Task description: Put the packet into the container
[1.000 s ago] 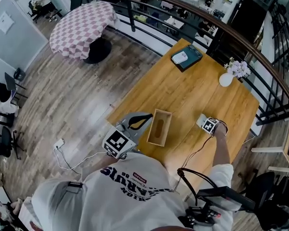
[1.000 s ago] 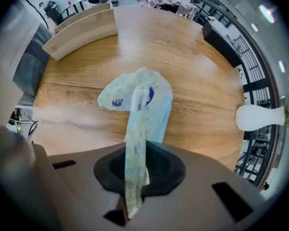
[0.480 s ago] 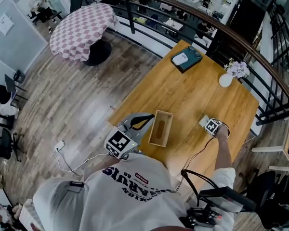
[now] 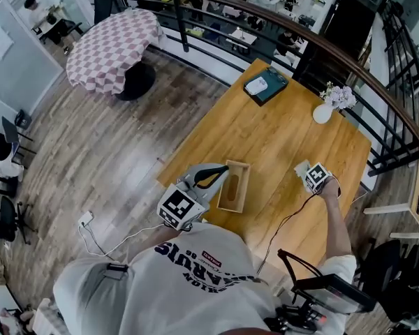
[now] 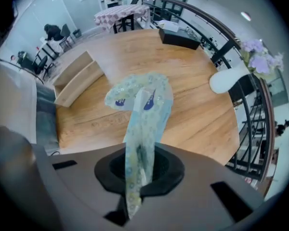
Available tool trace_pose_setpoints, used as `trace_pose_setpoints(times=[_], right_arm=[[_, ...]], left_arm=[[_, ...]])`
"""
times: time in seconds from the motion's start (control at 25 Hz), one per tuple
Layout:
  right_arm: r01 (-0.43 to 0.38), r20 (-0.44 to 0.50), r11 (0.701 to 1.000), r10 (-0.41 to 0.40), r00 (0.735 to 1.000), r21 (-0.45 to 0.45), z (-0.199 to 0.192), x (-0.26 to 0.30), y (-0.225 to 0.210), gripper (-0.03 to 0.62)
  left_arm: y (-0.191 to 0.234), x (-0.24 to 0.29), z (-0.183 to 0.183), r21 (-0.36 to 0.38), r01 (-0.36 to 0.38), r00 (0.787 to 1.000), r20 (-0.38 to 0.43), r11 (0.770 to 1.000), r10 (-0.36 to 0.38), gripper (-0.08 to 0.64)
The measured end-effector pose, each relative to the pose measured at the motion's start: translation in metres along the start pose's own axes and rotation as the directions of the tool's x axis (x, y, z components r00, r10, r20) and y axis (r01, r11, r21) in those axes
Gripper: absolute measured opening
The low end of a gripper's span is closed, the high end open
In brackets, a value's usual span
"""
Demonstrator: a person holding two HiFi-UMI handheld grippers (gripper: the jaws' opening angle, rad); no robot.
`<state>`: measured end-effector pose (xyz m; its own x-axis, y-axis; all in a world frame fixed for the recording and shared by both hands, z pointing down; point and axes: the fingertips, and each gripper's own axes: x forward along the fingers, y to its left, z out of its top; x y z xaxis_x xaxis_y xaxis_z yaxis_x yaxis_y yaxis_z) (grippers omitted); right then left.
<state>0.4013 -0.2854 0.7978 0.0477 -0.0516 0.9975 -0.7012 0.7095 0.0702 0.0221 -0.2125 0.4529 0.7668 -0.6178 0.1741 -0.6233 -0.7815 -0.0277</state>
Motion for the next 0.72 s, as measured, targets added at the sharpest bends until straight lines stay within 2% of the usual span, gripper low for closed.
trace_pose_setpoints(times=[0.2, 0.4, 0.48, 0.6, 0.72], right_arm=[[-0.064, 0.063, 0.983, 0.054, 0.997, 0.170, -0.003, -0.066, 0.024, 0.014], [-0.098, 0.047, 0.979, 0.091, 0.995, 0.177, -0.011, -0.130, 0.061, 0.014], [-0.139, 0.080, 0.966, 0.124, 0.989, 0.218, -0.010, -0.157, 0.073, 0.014], [-0.245, 0.174, 0.913, 0.196, 0.965, 0.327, -0.005, -0.197, 0.087, 0.014], [-0.337, 0.248, 0.829, 0.247, 0.937, 0.446, -0.012, -0.224, 0.097, 0.014]], left_arm=[[-0.003, 0.003, -0.005, -0.017, 0.032, 0.999, 0.011, 0.999, -0.031, 0.002], [-0.007, 0.004, 0.000, -0.028, 0.069, 0.997, 0.042, 0.997, -0.068, 0.002], [-0.005, 0.003, -0.001, -0.029, 0.075, 0.996, 0.045, 0.997, -0.074, 0.002], [-0.004, 0.003, 0.002, -0.029, 0.088, 0.995, 0.057, 0.996, -0.086, 0.002], [-0.005, 0.002, 0.001, -0.030, 0.100, 0.993, 0.066, 0.995, -0.098, 0.002]])
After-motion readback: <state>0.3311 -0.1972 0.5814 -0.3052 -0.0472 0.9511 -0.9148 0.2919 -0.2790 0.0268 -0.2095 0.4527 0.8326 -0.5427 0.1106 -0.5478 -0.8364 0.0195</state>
